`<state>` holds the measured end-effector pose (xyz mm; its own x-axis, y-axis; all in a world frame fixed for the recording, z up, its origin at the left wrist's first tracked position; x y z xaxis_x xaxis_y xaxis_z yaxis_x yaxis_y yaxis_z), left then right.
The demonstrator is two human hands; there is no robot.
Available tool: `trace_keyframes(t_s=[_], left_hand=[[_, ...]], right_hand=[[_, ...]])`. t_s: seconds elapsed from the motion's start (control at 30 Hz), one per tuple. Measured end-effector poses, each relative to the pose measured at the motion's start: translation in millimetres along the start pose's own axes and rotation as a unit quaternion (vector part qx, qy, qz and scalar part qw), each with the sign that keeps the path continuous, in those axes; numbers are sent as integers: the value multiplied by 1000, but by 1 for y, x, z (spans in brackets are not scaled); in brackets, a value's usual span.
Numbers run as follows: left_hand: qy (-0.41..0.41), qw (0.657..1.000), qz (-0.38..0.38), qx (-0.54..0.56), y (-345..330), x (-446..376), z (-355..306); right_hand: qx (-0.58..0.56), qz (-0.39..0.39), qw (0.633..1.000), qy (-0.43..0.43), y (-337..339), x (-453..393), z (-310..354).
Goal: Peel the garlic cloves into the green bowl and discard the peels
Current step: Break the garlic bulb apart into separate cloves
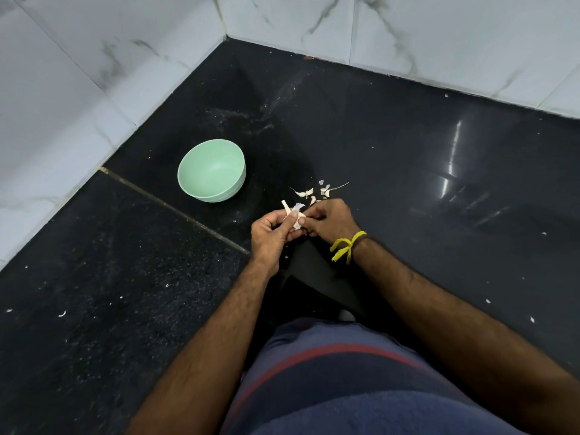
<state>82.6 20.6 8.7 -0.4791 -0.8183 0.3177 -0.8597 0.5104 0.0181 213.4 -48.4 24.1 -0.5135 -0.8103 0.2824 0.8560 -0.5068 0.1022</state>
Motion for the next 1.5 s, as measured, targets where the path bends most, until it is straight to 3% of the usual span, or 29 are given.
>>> trace_keyframes(t_s=[0.3,0.47,0.77,0.93,1.13,1.3,1.5], left_hand=[[-11,998,6,-56,-3,-1,1],[-8,998,-1,-57,-3,-2,2],[5,997,-23,-67,-3,-3,0],[9,996,-7,-88,-7,-4,0],[46,999,7,-21,-1,-3,2],[50,999,1,7,-1,-2,6],[25,999,-20,27,3,0,5]], right_hand=[[93,-17,994,56,5,2,8],[152,-70,983,73,18,1,18],[12,58,998,30,9,-7,20],[-33,-8,999,15,23,-4,14],[123,-73,985,92,23,-8,32],[233,-49,967,92,18,-15,41],[164,-85,981,59,12,-2,23]])
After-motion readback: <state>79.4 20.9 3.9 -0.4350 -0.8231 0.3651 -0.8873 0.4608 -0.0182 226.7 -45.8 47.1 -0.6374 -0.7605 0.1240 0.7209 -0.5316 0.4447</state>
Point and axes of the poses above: each hand's wrist, its own x-axis away from the middle knuckle, its own y-axis out of the back of the hand, z = x × y, the point moved 6 cm from there along -x, towards the middle knuckle, and after that the axes turned 12 degrees about -x, right-handed, at the moved point
